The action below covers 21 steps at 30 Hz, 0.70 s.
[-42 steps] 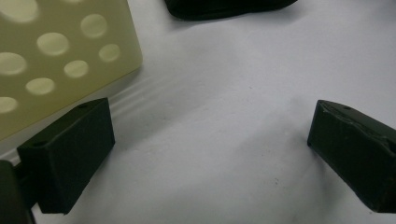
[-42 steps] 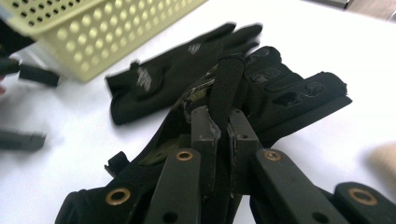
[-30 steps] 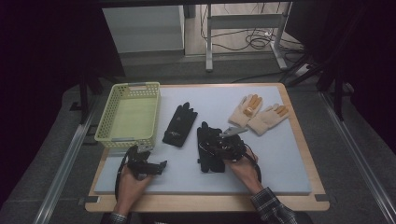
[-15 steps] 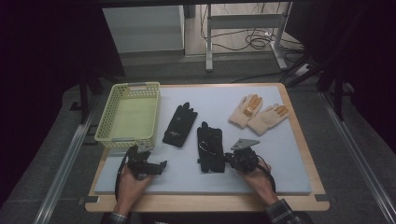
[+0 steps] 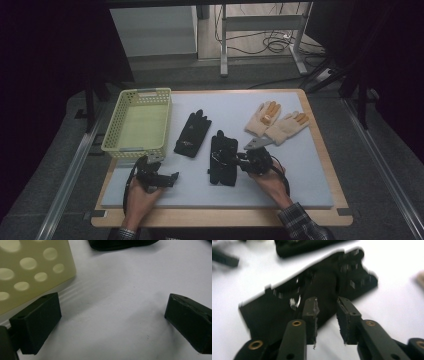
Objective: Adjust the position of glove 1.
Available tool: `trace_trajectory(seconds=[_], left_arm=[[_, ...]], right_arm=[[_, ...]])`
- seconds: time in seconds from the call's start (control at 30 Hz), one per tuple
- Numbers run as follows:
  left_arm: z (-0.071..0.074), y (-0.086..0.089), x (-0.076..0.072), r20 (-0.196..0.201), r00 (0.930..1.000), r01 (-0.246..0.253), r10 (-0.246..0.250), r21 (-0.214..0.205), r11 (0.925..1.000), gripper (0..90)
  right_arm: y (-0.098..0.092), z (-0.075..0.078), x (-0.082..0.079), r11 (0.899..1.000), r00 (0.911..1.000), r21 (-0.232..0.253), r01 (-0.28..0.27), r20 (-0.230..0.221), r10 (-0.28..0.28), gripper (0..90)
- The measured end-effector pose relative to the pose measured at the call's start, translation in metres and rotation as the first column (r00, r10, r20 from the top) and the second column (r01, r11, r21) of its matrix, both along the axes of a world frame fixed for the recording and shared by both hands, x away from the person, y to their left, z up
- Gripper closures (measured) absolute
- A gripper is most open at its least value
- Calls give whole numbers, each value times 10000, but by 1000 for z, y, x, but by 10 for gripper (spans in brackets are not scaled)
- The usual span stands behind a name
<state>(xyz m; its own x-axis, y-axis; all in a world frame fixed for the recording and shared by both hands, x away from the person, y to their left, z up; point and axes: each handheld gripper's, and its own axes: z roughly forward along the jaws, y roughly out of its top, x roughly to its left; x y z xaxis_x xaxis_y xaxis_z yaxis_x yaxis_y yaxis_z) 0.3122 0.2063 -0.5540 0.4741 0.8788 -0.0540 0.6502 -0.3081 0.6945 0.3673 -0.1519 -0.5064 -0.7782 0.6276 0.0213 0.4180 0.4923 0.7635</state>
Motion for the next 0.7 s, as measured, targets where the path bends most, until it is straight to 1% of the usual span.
trace_trajectory(seconds=[0.03, 0.07, 0.1, 0.23, 0.27, 0.33, 0.37, 0.47, 0.53, 0.57, 0.7], left_arm=[[0, 0, 0, 1, 10000, -2, 2, -1, 10000, 12], [0, 0, 0, 0, 10000, -2, 2, -2, 10000, 12], [0, 0, 0, 0, 10000, -2, 2, -3, 10000, 12], [0, 0, 0, -4, 10000, 0, 0, -4, 10000, 12], [0, 0, 0, -1, 10000, -5, 5, -17, 10000, 12], [0, 0, 0, -4, 10000, -1, 1, -12, 10000, 12], [0, 0, 0, -6, 10000, 1, -1, -11, 10000, 12], [0, 0, 0, -6, 10000, 2, -2, -5, 10000, 12], [0, 0, 0, -7, 10000, 3, -3, -7, 10000, 11], [0, 0, 0, -7, 10000, 3, -3, -7, 10000, 12], [0, 0, 0, -1, 10000, 0, 0, -23, 10000, 12]], right_arm=[[5, 2, 5, 10000, 10000, 33, -42, 16, 42, 646], [5, 2, 5, 10000, 10000, 33, -42, 16, 42, 646], [11, 4, 11, 9999, 10000, 89, -93, 35, 92, 634], [42, 11, 35, 9987, 9988, 147, -482, -18, 482, 574], [47, 11, 39, 9985, 9986, 134, -525, -80, 526, 562], [64, 12, 51, 9975, 9975, 24, -709, -48, 709, 539], [78, 11, 60, 9964, 9965, -134, -831, 9, 831, 512], [96, 10, 71, 9946, 9950, -314, -987, 96, 990, 471], [108, 8, 79, 9943, 9950, -381, -991, 55, 994, 451], [108, 8, 79, 9943, 9950, -381, -991, 55, 994, 451], [132, 1, 94, 9931, 9943, -506, -1062, -12, 1062, 396]])
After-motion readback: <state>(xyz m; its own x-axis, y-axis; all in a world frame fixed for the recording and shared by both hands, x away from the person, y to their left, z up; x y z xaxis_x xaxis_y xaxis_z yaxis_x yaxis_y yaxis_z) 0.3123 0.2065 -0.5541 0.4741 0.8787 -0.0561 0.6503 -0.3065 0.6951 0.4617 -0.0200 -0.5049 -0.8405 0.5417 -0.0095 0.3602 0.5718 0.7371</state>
